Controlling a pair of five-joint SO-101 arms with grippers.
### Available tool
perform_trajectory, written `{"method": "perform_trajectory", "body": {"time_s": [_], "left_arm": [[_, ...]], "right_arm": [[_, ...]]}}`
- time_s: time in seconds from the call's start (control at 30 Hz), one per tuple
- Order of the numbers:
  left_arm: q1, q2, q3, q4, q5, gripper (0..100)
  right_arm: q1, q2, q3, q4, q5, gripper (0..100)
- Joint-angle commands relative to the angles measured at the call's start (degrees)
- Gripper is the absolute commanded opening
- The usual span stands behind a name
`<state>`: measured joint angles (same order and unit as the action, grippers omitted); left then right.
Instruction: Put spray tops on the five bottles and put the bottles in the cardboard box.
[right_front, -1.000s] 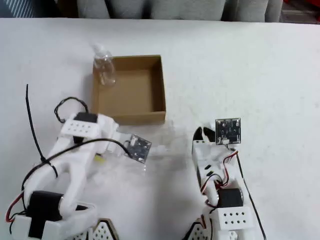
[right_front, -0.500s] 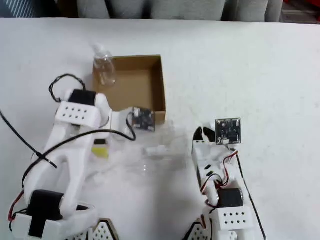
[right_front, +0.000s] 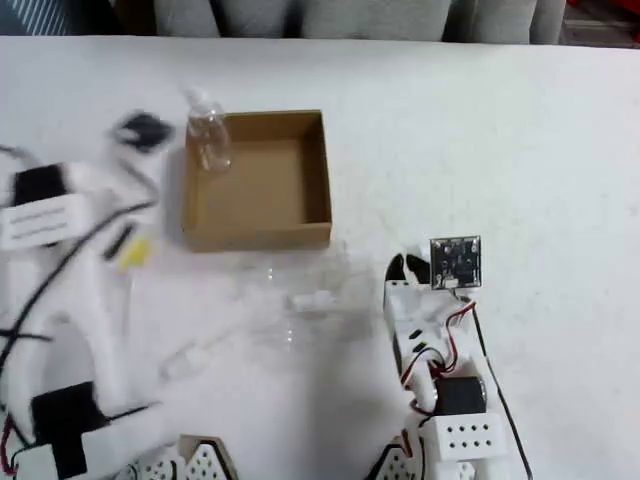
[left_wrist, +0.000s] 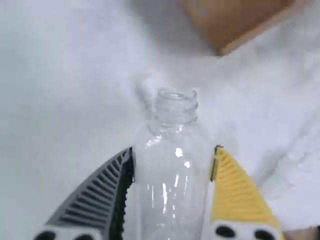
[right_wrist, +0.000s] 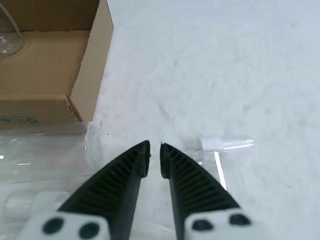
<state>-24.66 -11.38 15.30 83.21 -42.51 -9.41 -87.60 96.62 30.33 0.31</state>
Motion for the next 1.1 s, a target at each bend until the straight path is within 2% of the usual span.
{"method": "perform_trajectory", "body": {"time_s": [0.0,0.1,0.23,0.33,0.43,0.5,0.77,0.93,1.07], "left_arm": [[-15.16,-0.31,-2.81,-4.92,1.67,2],[-22.46,-0.31,-2.81,-7.30,1.76,2],[-30.11,-0.22,-2.81,-11.87,1.93,2],[-33.54,-0.22,-2.81,-14.59,2.20,2],[-35.56,-0.22,-2.81,-16.97,5.71,2],[-36.09,-0.22,-3.25,-17.76,7.21,2],[-35.82,1.01,-7.74,-17.41,14.33,2],[-36.62,9.19,-22.24,-10.64,17.49,2],[-36.97,19.03,-38.24,-1.93,19.34,2]], "right_arm": [[-6.02,-0.40,0.09,-0.57,1.58,1.5],[-11.38,0.04,-3.43,-0.13,4.92,1.5],[-18.95,0.22,-9.49,-0.13,5.19,1.5],[-26.77,1.10,-13.01,0.22,5.19,1.5],[-33.19,7.52,-18.37,-0.13,4.92,1.5],[-36.35,15.16,-23.38,-0.40,4.48,1.5],[-44.00,55.08,-49.58,-4.79,-8.62,1.5],[-49.89,77.58,-67.52,-4.35,-14.42,1.5],[-52.18,91.38,-79.82,-4.35,-14.95,1.5]]}}
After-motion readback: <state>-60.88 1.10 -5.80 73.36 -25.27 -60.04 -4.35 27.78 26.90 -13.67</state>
